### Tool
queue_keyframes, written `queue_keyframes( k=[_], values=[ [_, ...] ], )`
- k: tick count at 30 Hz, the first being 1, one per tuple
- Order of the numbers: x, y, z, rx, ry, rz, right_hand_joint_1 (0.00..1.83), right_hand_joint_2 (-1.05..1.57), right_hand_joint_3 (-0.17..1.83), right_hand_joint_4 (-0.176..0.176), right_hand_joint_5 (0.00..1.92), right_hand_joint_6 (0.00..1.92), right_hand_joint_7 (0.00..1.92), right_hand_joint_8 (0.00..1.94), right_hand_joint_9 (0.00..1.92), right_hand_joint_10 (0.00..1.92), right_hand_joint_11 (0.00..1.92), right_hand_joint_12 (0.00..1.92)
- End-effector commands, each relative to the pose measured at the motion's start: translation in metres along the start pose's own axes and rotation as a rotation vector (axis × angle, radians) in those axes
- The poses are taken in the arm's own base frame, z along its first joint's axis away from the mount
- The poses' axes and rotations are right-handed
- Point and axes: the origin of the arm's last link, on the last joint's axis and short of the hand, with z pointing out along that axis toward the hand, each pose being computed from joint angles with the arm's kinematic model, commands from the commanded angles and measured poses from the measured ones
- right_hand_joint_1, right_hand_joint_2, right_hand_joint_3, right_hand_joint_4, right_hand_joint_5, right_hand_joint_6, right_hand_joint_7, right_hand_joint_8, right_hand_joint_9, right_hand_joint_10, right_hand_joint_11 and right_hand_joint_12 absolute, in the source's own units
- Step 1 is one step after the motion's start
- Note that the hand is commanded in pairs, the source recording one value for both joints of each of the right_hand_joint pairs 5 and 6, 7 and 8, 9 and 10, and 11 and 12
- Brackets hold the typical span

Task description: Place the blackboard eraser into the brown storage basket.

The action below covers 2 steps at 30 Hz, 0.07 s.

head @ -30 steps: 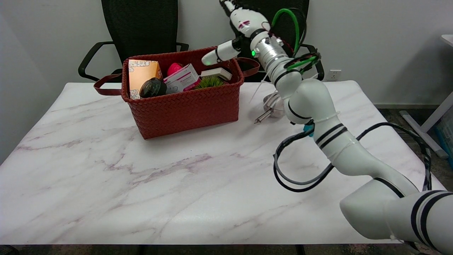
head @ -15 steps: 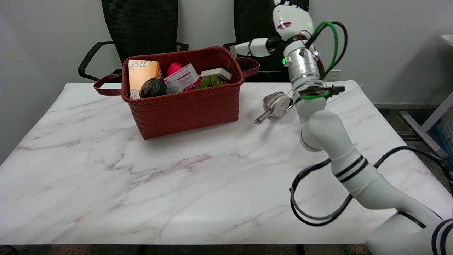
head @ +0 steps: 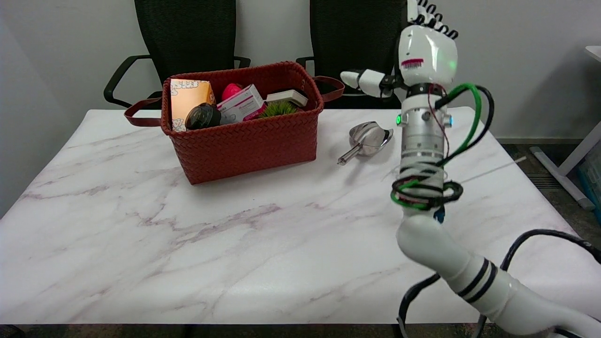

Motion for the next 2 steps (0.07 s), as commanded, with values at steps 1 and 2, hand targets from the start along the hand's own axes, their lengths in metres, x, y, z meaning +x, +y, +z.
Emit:
queue_keyframes(
  k=[1, 2],
  values=[
    [0.0228, -0.0002, -0.0993, -0.045, 0.123, 0.106, 0.89, 0.7, -0.17, 0.0, 0.1, 0.1, 0.3, 0.3, 0.38, 0.38, 0.55, 0.55],
    [0.0217, 0.0012, -0.1054, -0.059, 0.134, 0.115, 0.89, 0.72, -0.17, 0.0, 0.1, 0.1, 0.31, 0.31, 0.39, 0.39, 0.55, 0.55]
  ],
)
